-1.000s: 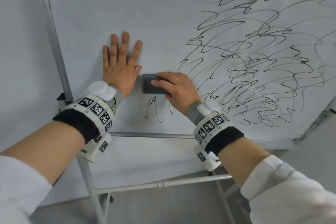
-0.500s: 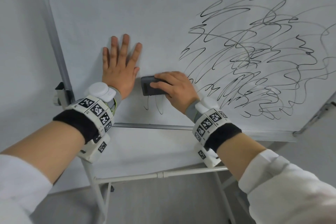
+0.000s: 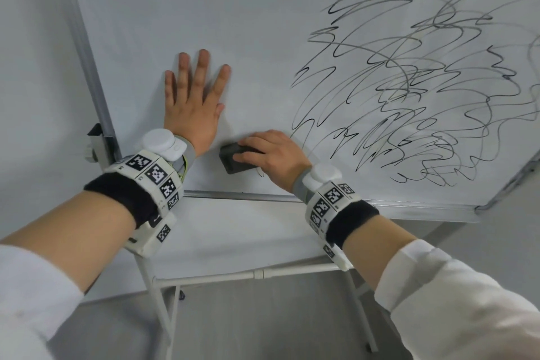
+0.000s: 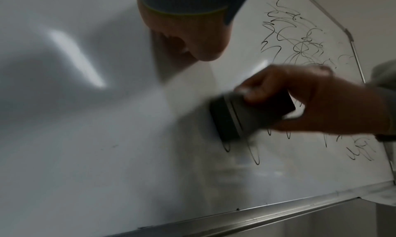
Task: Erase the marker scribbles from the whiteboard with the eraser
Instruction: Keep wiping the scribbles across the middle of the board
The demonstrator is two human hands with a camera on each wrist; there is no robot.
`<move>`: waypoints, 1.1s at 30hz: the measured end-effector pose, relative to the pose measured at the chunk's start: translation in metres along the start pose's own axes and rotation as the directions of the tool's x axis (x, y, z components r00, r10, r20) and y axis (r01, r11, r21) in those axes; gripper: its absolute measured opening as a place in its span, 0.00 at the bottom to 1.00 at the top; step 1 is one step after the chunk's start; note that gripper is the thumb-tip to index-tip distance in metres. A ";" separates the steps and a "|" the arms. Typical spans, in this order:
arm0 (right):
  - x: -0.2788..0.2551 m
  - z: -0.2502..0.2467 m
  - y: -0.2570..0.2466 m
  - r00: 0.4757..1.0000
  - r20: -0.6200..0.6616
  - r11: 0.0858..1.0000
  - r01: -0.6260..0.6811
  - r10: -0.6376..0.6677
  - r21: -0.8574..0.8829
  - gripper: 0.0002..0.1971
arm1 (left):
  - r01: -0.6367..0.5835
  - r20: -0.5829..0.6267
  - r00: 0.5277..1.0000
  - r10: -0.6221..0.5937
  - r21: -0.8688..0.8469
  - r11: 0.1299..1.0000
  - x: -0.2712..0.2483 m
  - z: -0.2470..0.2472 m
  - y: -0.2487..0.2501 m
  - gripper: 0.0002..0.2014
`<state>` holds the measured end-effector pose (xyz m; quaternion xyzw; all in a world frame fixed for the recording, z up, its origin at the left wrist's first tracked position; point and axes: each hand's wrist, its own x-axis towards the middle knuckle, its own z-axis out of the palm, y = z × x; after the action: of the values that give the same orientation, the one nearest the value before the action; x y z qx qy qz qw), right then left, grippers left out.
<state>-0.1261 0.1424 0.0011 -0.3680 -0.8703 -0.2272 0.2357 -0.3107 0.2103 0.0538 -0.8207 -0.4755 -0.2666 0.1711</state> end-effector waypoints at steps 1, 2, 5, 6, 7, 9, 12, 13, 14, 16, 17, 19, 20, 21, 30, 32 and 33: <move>-0.007 0.002 -0.001 1.000 0.003 1.000 0.024 -0.024 0.003 0.17 | 0.000 -0.002 1.000 0.000 -0.001 1.000 -0.001 0.000 0.000 0.32; -0.014 0.003 -0.001 0.999 0.017 0.999 0.045 -0.045 0.003 0.18 | -0.001 0.001 1.000 0.001 -0.003 1.000 -0.001 0.000 0.000 0.32; -0.011 0.001 -0.002 0.996 0.068 0.998 0.056 -0.058 0.022 0.22 | 0.005 0.006 1.000 -0.005 -0.004 1.000 -0.004 0.001 0.001 0.32; -0.004 0.001 -0.004 0.996 0.069 0.998 0.054 -0.055 0.026 0.22 | 0.014 0.008 1.000 -0.014 -0.009 1.000 -0.004 0.001 0.002 0.32; 0.003 0.000 -0.006 0.997 0.060 0.998 0.051 -0.052 0.023 0.22 | 0.022 0.012 1.000 -0.022 -0.013 1.000 -0.005 0.002 0.003 0.32; 0.016 0.000 -0.010 0.998 0.044 0.998 0.053 -0.054 0.020 0.18 | 0.035 0.016 0.999 -0.035 -0.014 0.999 -0.006 0.003 0.004 0.32; 0.016 0.003 -0.012 0.997 0.040 0.997 0.066 -0.067 0.030 0.16 | 0.032 0.026 0.999 -0.032 -0.013 0.999 -0.005 0.004 0.003 0.32; 0.011 0.004 -0.011 0.996 0.053 0.997 0.076 -0.078 0.035 0.17 | 0.028 0.027 0.999 -0.028 -0.014 1.000 -0.005 0.004 0.003 0.32; 0.004 0.005 -0.009 0.993 0.073 0.996 0.085 -0.088 0.040 0.19 | 0.026 0.026 0.999 -0.026 -0.015 1.000 -0.005 0.003 0.003 0.32; -0.011 0.004 -0.006 0.989 0.106 0.994 0.096 -0.100 0.048 0.23 | 0.022 0.022 1.000 -0.022 -0.018 1.000 -0.005 0.003 0.003 0.32; -0.015 0.002 -0.006 0.987 0.122 0.994 0.097 -0.103 0.051 0.24 | 0.023 0.020 1.000 -0.023 -0.020 1.000 -0.006 0.002 0.003 0.32; -0.016 0.000 -0.004 0.986 0.133 0.994 0.092 -0.098 0.052 0.24 | 0.029 0.017 0.999 -0.029 -0.032 0.999 -0.006 0.002 0.005 0.32; -0.014 -0.001 -0.003 0.988 0.128 0.995 0.084 -0.090 0.051 0.24 | 0.033 0.015 0.999 -0.032 -0.041 0.999 -0.007 0.002 0.005 0.32; -0.011 -0.003 -0.001 0.990 0.119 0.996 0.069 -0.074 0.051 0.25 | 0.035 0.014 0.999 -0.034 -0.049 0.998 -0.007 0.003 0.007 0.32; -0.038 -0.006 0.007 0.985 0.161 0.997 0.050 -0.058 0.052 0.25 | 0.061 0.013 0.998 -0.060 -0.063 0.996 -0.005 0.010 0.009 0.39; -0.039 -0.009 0.007 0.981 0.179 0.997 0.067 -0.073 0.041 0.24 | 0.073 0.017 0.997 -0.072 -0.067 0.995 -0.006 0.009 0.013 0.39; -0.036 -0.010 0.008 0.983 0.170 0.997 0.066 -0.071 0.033 0.24 | 0.082 0.025 0.996 -0.080 -0.074 0.994 -0.006 0.008 0.014 0.38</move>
<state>-0.0952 0.1226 -0.0104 -0.3526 -0.9025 -0.1910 0.1573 -0.2987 0.2032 0.0433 -0.8095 -0.4998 -0.2820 0.1241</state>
